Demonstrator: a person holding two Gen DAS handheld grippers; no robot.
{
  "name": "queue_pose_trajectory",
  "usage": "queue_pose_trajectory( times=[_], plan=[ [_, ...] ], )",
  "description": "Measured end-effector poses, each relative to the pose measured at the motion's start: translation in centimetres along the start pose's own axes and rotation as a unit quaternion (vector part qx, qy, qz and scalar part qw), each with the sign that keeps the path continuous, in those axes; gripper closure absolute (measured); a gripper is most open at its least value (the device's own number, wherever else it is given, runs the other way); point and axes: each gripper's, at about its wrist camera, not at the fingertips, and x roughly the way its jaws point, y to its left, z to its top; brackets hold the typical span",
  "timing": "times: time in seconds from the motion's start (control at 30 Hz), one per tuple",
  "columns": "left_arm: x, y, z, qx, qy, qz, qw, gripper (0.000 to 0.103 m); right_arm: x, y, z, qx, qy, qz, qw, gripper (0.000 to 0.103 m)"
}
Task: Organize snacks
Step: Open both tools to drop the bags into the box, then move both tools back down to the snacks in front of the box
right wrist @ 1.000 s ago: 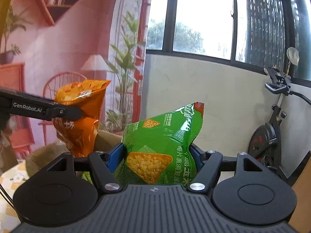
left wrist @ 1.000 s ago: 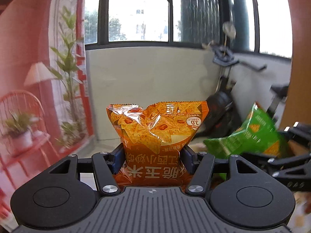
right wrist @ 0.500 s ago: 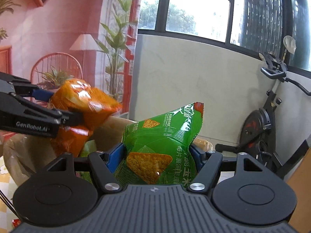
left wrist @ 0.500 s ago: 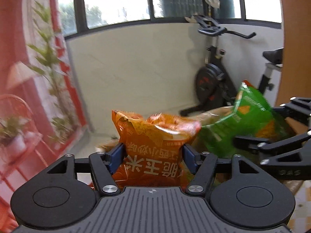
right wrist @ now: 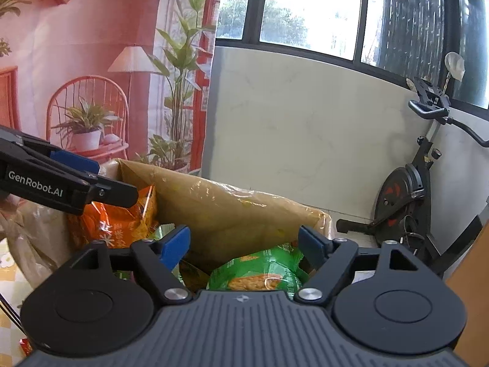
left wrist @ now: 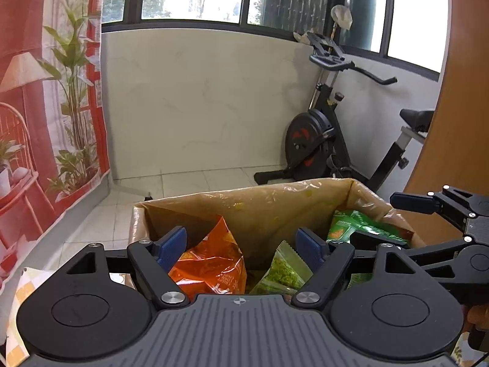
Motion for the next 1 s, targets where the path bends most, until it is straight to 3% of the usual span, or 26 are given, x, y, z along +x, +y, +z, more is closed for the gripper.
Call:
queue_pose_trajectory(
  times=[0.4, 0.57, 0.8, 1.0],
  plan=[
    [-8.5, 1.3, -0.6, -0.013, -0.053, 0.015, 0.9984, 0.022, -6.9, -0.3, -0.4, 0.053, -0.049, 0.020, 0.997, 0.023],
    [-11.9, 3.4, -2.2, -0.035, -0.055, 0.032, 0.9973, 0.022, -10.4, 0.0, -1.7, 0.078, -0.077, 0.047, 0.993, 0.023],
    [-15.0, 6.3, -7.1, -0.091, -0.056, 0.064, 0.9922, 0.022, -13.4, 0.5, -4.8, 0.110, -0.097, 0.058, 0.988, 0.023],
    [-15.3, 6.9, -13.0, -0.141, -0.023, 0.098, 0.9849, 0.022, -14.3, 0.5, -8.2, 0.134, -0.086, 0.042, 0.986, 0.023]
  ],
)
